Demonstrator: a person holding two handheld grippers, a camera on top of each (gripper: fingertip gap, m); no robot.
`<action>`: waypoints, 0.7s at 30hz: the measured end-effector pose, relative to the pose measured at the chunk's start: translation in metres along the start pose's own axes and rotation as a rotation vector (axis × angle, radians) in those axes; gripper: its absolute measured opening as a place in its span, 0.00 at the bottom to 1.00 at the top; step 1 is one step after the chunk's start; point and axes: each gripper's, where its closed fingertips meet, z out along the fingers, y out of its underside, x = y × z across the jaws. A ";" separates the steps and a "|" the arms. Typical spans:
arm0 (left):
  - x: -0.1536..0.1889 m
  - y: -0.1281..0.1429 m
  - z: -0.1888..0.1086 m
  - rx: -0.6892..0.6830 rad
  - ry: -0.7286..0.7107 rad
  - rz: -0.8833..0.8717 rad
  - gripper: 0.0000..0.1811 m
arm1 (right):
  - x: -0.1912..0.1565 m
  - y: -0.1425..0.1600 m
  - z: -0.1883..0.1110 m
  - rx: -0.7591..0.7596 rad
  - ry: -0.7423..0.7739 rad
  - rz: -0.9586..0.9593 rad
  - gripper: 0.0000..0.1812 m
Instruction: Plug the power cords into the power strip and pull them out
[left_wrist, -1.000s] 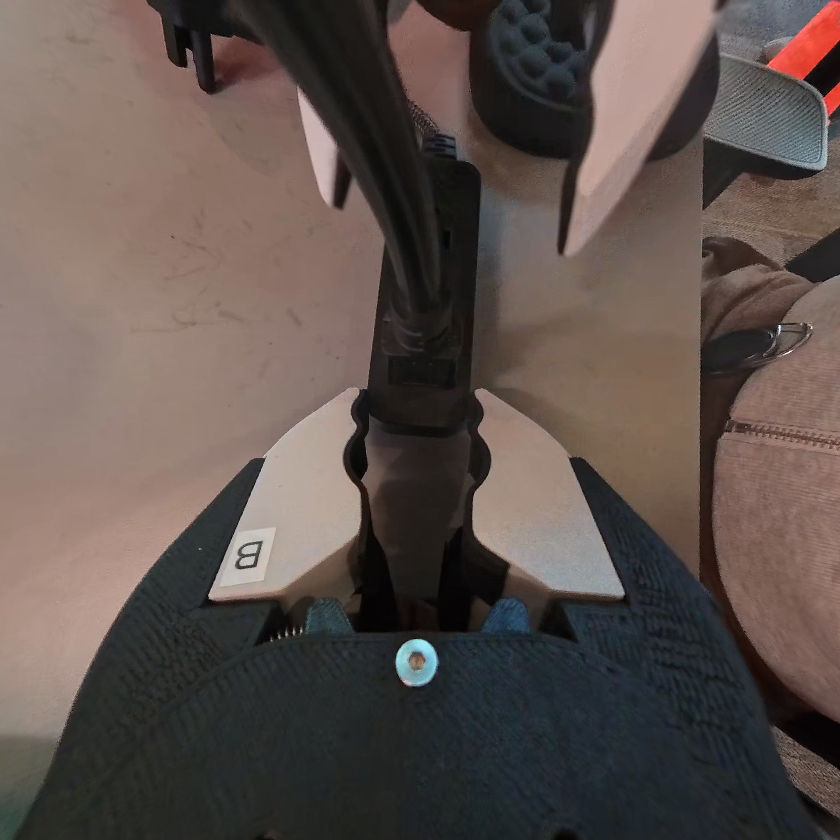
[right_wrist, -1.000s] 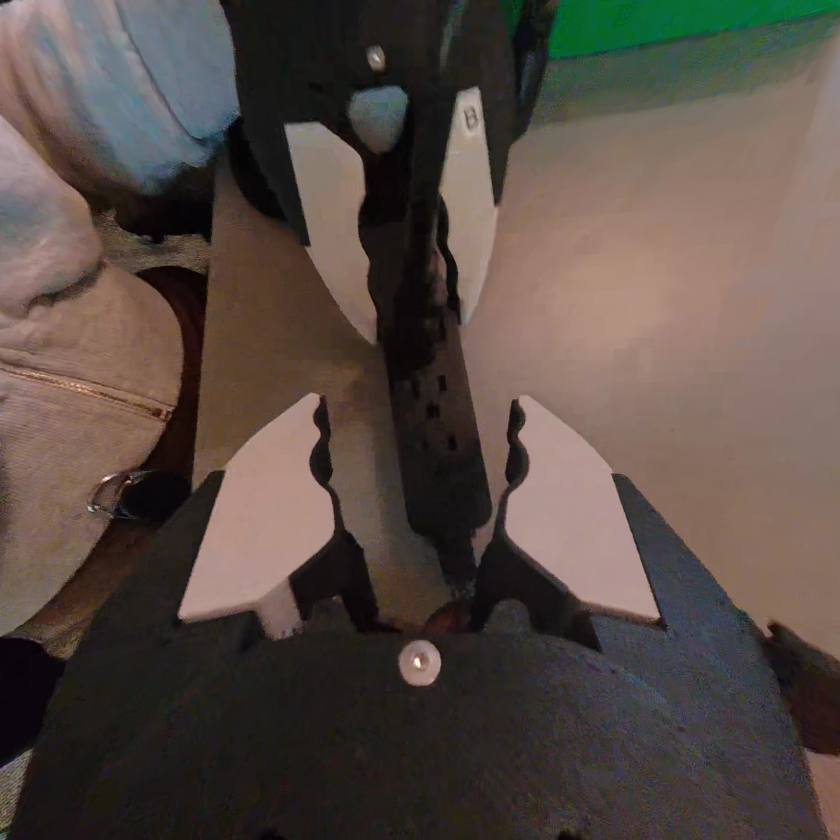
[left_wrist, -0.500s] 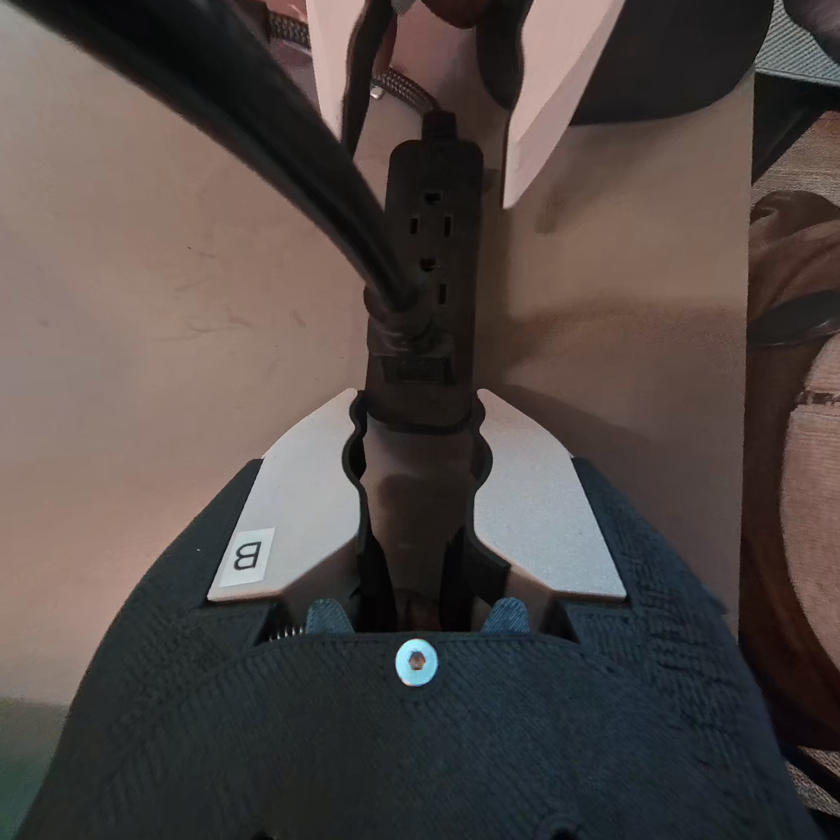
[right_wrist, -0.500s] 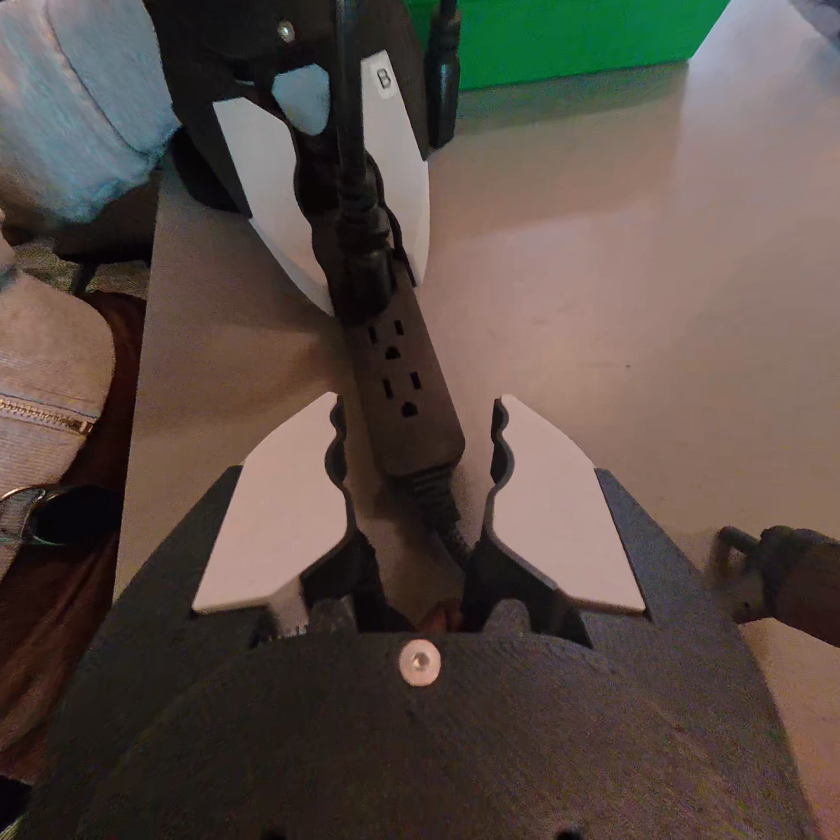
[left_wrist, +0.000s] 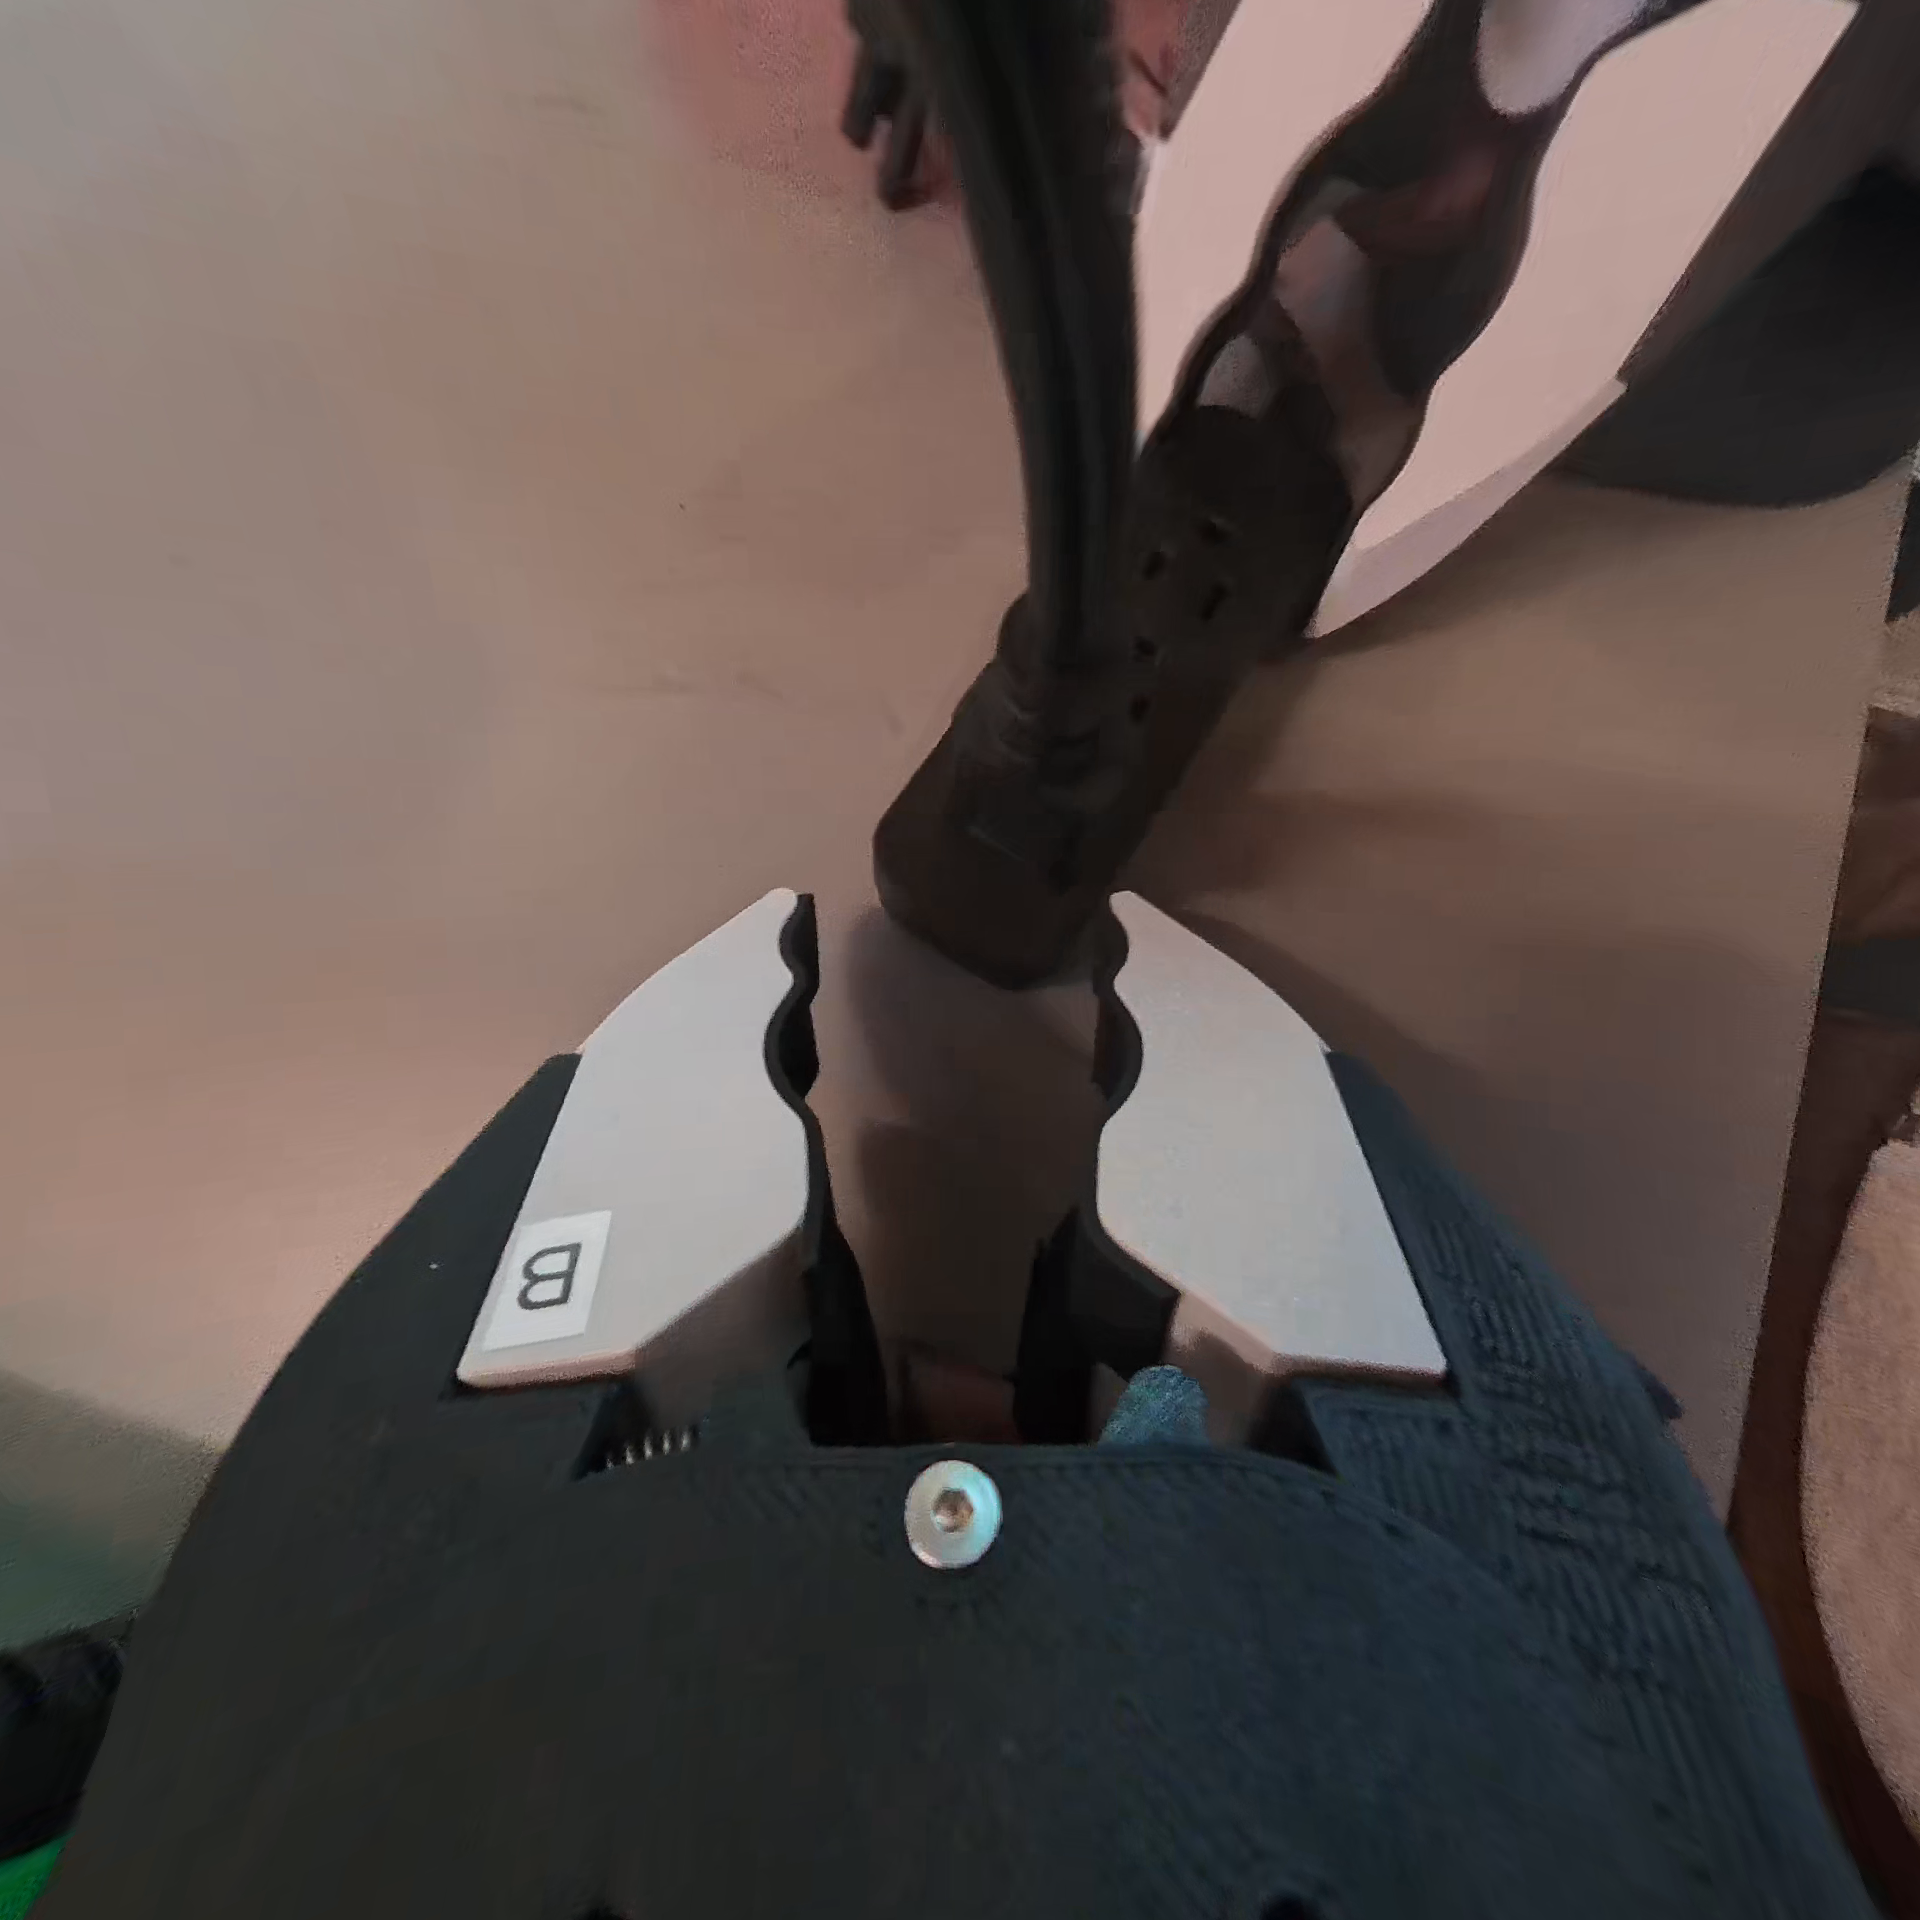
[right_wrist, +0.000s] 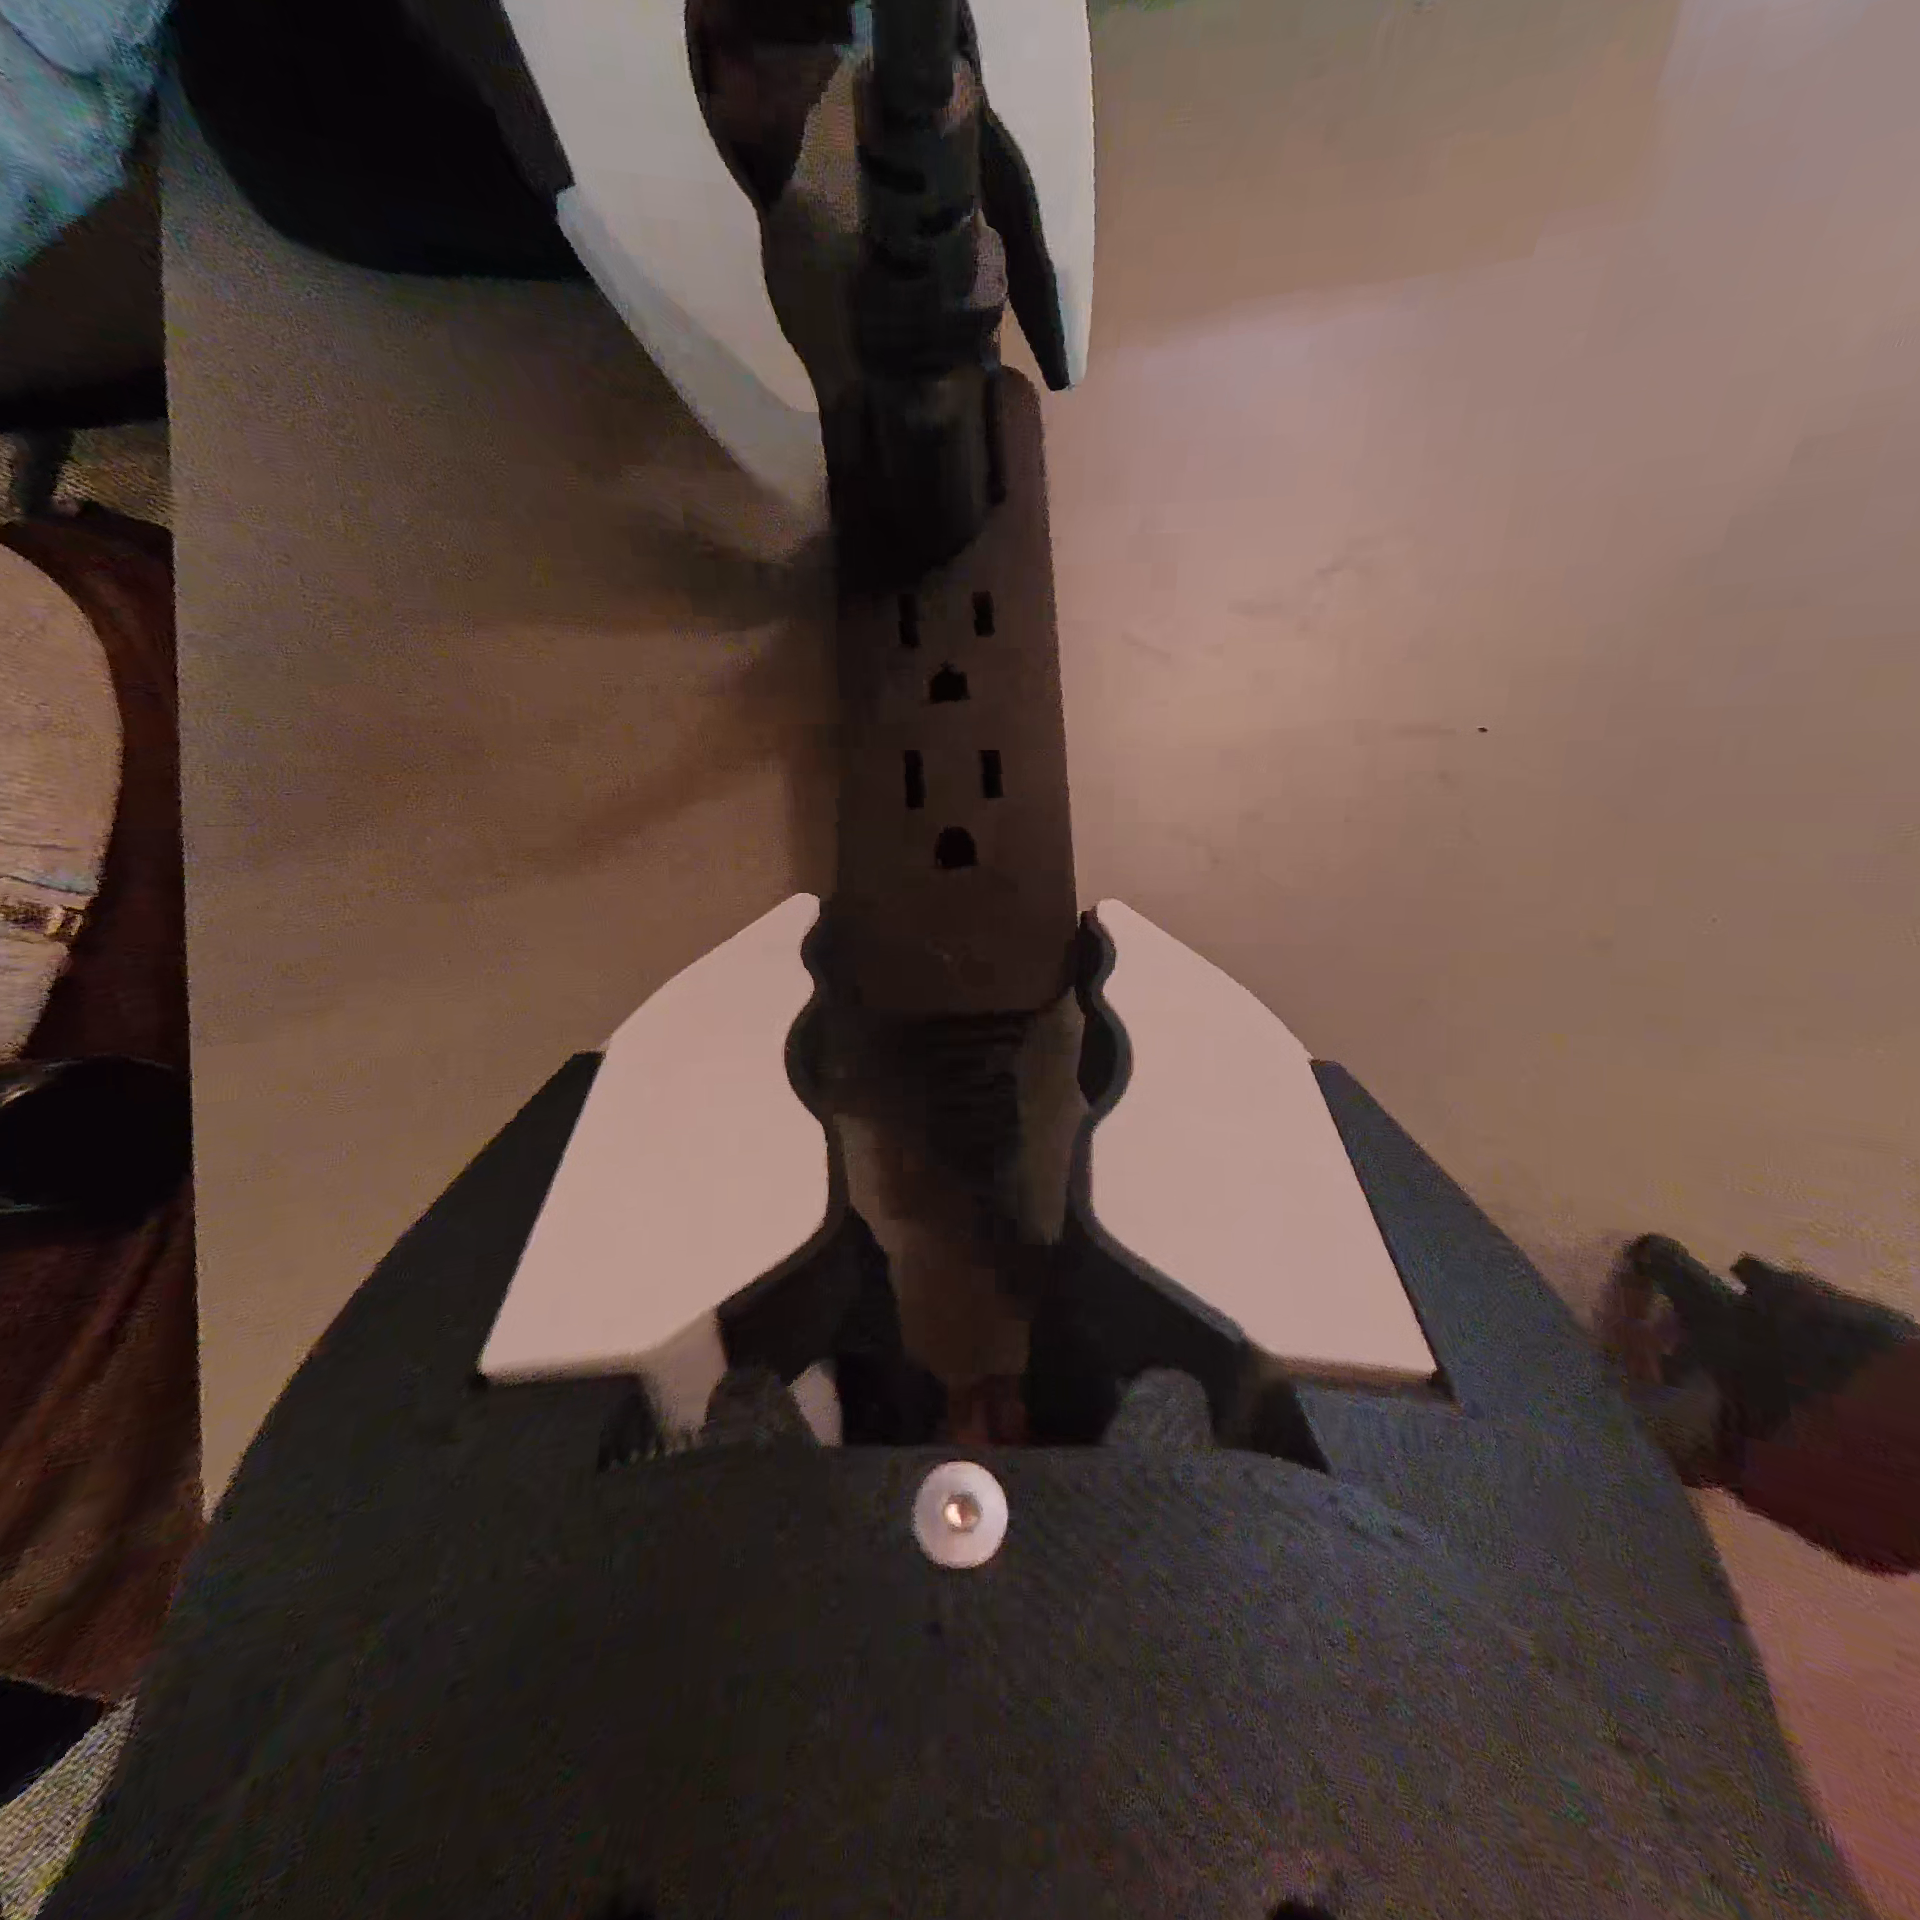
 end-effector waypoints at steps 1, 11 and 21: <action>0.001 -0.001 -0.001 0.012 0.002 0.009 0.26 | -0.001 0.000 0.000 0.003 -0.006 -0.005 0.24; 0.018 -0.006 -0.006 0.080 -0.023 0.224 0.33 | 0.001 -0.020 -0.019 0.200 0.053 -0.026 0.43; 0.020 -0.018 -0.019 0.211 -0.073 0.288 0.51 | 0.001 -0.025 -0.026 0.264 0.085 -0.043 0.62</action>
